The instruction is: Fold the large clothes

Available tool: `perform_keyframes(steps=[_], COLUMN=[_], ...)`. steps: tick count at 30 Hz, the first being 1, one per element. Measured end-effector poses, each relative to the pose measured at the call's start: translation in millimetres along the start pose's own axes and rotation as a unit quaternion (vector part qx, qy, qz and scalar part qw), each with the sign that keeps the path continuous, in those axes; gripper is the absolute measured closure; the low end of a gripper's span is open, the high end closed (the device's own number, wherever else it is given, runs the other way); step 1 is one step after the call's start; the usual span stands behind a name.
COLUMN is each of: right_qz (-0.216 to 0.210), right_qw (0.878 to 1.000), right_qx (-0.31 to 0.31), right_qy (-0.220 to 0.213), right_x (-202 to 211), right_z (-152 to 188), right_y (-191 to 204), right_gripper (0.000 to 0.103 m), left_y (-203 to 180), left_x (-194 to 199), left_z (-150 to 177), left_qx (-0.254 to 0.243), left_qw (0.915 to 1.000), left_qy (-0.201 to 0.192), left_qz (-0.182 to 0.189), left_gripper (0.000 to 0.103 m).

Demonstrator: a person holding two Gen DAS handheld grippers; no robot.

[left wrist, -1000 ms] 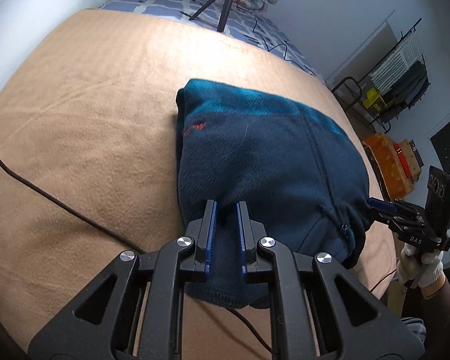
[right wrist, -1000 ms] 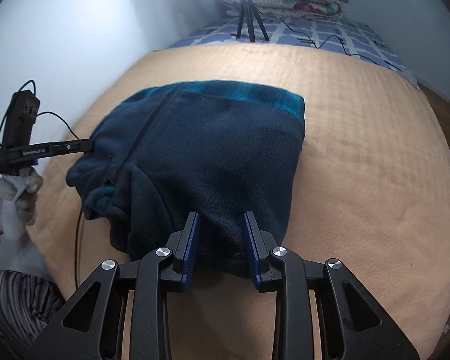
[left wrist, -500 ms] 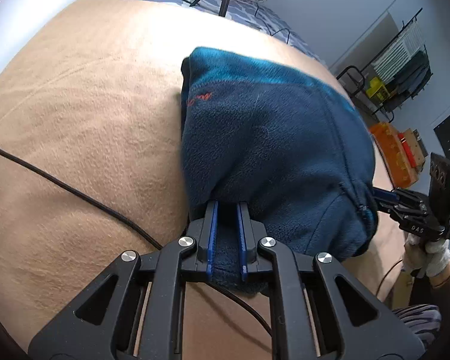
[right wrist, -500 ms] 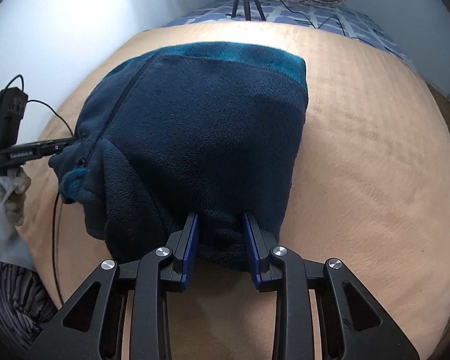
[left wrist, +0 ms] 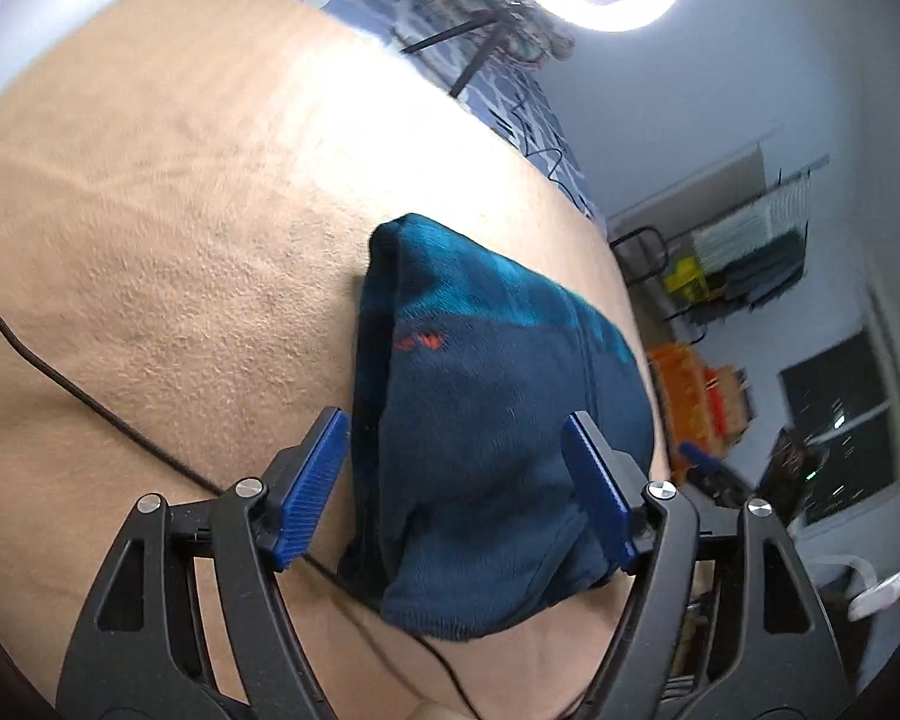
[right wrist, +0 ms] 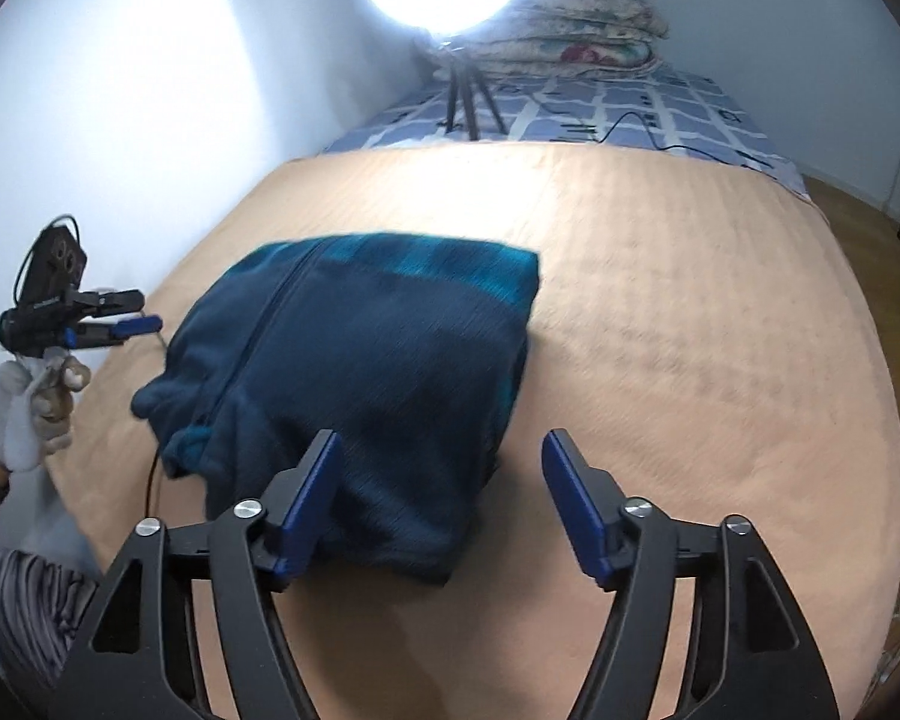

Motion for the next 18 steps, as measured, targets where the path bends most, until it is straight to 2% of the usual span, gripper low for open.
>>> perform_keyframes(steps=[3, 8, 12, 18], right_qz=[-0.011, -0.043, -0.087, -0.130], right_qw=[1.000, 0.996, 0.987, 0.977], right_qx=[-0.023, -0.071, -0.125, -0.163], right_qy=[0.009, 0.032, 0.046, 0.051], right_x=[-11, -37, -58, -80], right_z=[-4, -2, 3, 6], right_y=[-13, -28, -36, -42], right_gripper=[0.031, 0.031, 0.030, 0.023], left_y=[15, 26, 26, 26], left_x=[-14, -36, -56, -77], left_z=[-10, -11, -12, -18], left_qx=[0.040, 0.079, 0.082, 0.081], left_qw=[0.9989, 0.9951, 0.9936, 0.9926], left_qy=[0.014, 0.030, 0.052, 0.063], left_qz=[0.020, 0.050, 0.058, 0.064], left_gripper=[0.027, 0.027, 0.027, 0.027])
Point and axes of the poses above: each gripper's, at about its wrist camera, not at the fingertips, and x roughly against the way its jaws point, y to its left, z to its underside, the point moved 8 cm from there along -x, roughly the way its jaws point, and after that the axes turned 2 degrees about -y, right-handed, at the moved point
